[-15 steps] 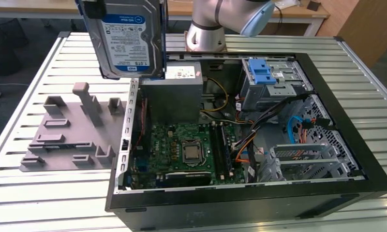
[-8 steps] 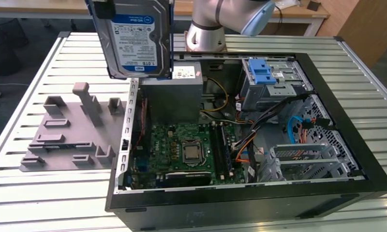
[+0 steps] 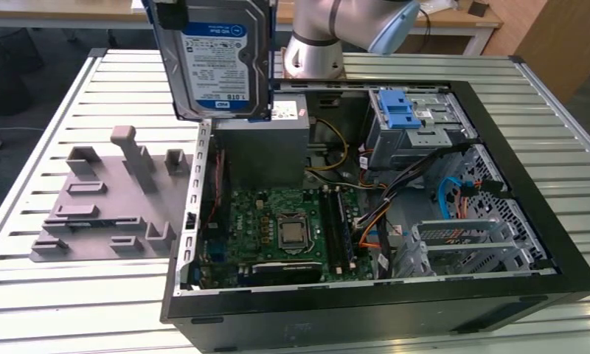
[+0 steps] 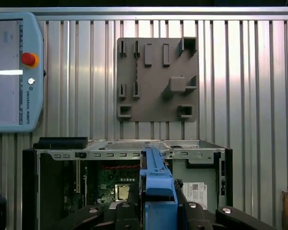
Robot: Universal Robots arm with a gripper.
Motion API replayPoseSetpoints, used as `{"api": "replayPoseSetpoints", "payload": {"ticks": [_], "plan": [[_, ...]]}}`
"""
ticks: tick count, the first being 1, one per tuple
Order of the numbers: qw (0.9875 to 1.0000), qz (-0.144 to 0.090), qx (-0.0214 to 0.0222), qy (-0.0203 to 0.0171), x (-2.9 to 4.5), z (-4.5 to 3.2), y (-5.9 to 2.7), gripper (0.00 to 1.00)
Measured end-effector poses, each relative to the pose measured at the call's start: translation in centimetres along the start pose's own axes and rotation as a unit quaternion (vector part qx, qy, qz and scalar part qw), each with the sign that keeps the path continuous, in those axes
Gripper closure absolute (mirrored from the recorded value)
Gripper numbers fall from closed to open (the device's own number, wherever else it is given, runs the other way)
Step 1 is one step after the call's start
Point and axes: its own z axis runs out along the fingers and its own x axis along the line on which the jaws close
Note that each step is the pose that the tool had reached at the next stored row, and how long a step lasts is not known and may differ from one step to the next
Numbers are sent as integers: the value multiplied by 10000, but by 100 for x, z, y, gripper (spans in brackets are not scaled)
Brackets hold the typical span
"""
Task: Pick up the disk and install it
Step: 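Pick up the disk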
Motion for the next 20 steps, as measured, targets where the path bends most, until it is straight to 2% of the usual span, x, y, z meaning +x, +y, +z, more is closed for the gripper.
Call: {"api": "replayPoseSetpoints", "payload": {"ticks": [20], "plan": [[10000,0,0,0,-1,1,-223,64]]}}
